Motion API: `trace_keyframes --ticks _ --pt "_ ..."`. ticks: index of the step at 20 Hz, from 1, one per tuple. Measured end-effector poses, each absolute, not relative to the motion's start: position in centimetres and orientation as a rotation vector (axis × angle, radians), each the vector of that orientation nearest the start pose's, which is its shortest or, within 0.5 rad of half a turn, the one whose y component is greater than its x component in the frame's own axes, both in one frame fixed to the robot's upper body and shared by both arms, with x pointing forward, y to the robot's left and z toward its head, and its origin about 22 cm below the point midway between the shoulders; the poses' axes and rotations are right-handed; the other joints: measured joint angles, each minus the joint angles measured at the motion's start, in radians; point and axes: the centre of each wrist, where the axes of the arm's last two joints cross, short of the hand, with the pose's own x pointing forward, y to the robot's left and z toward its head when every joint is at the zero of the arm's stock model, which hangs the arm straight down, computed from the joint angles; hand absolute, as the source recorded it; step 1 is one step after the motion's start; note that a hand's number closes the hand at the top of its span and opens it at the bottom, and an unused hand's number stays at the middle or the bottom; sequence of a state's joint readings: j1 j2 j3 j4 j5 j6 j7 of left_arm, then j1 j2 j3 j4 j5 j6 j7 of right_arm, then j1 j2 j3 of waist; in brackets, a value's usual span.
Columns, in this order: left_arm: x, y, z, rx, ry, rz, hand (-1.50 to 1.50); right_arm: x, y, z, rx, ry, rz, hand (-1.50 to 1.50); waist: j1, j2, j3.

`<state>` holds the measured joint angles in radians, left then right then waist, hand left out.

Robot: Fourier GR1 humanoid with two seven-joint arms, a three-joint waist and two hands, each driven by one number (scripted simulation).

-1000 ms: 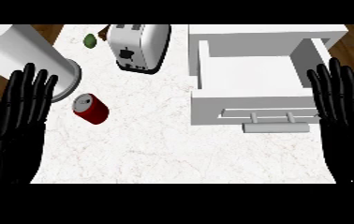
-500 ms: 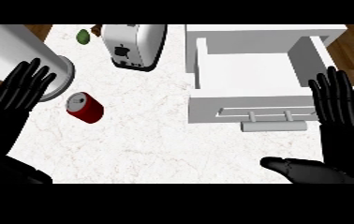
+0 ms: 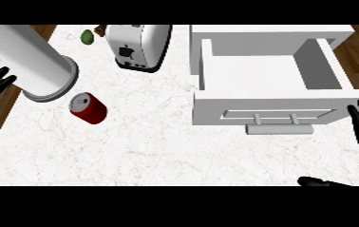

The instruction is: Pick up the can, place it into the drawer and close the drawer

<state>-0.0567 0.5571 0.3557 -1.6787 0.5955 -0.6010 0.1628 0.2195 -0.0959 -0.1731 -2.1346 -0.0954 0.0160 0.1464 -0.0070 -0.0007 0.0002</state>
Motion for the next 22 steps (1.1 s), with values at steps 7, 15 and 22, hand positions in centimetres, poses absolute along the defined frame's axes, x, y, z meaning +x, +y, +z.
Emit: trace_keyframes --ticks 7,15,22 --pt "23.1 42.8 14.4 -0.230 -1.701 -0.355 -1.50 14.6 -31.5 9.5 -0.215 -1.784 -0.094 -1.50 0.003 -0.001 0.000" --pt "23.6 44.1 14.3 -0.306 -1.632 -0.236 -1.50 13.3 -33.6 8.9 -0.204 -1.781 -0.102 -1.50 0.001 0.000 0.000" --pt "25.2 43.3 14.7 -0.386 -1.564 -0.155 -1.50 12.1 -35.5 8.8 -0.203 -1.781 -0.096 -1.50 0.001 -0.001 0.000"
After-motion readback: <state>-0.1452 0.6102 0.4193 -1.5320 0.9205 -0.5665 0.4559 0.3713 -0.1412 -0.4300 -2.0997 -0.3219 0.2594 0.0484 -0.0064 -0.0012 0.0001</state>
